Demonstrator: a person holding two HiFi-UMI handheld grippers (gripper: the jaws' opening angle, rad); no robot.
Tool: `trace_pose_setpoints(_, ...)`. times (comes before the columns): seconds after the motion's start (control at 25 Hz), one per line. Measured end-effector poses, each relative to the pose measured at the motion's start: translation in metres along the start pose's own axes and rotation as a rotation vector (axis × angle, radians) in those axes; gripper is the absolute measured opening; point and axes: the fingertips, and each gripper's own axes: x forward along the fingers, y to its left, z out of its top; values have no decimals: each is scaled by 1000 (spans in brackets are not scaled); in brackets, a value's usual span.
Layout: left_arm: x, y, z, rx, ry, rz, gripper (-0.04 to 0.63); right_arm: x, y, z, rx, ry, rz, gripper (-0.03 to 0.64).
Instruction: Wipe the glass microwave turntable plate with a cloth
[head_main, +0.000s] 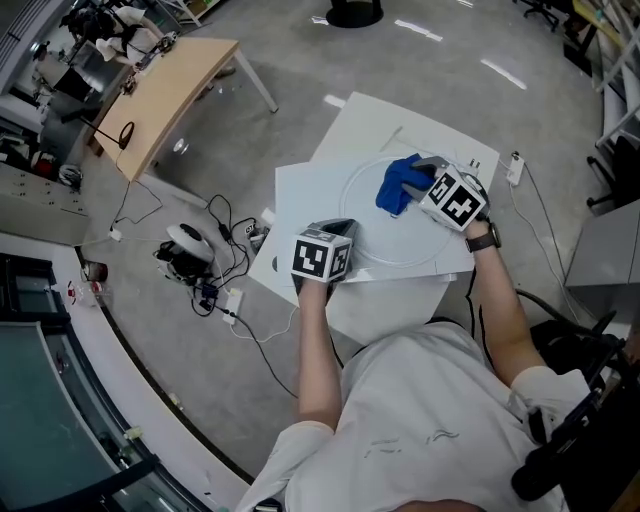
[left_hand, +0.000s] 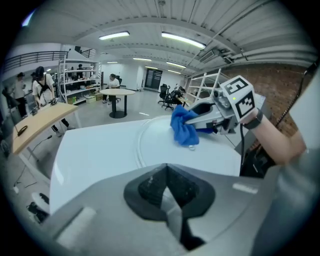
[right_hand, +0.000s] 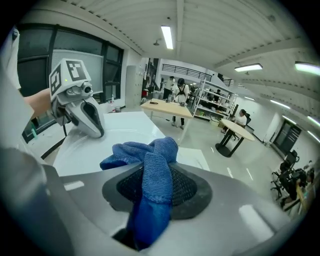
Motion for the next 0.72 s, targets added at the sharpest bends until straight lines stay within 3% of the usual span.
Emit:
trace_pose_setpoints(0.08, 0, -1, -1, 3, 2, -5, 0, -22, 6, -19, -26, 67, 33, 124)
trace_pose_setpoints(0.24, -3, 0, 0, 2, 10, -18, 0, -48, 60, -31, -206, 204, 186, 121)
trace_pose_setpoints(0.4, -2, 1, 1, -2, 10, -9, 0, -28, 104, 0, -271, 131, 265, 118)
trace_pose_setpoints(0.56, -2, 0, 0, -4, 8, -7, 0, 7, 100, 33, -207, 4, 215, 124)
trace_pose_setpoints(0.72, 0, -2, 0, -9, 1, -2, 0, 19, 43, 33, -117, -5, 36, 126)
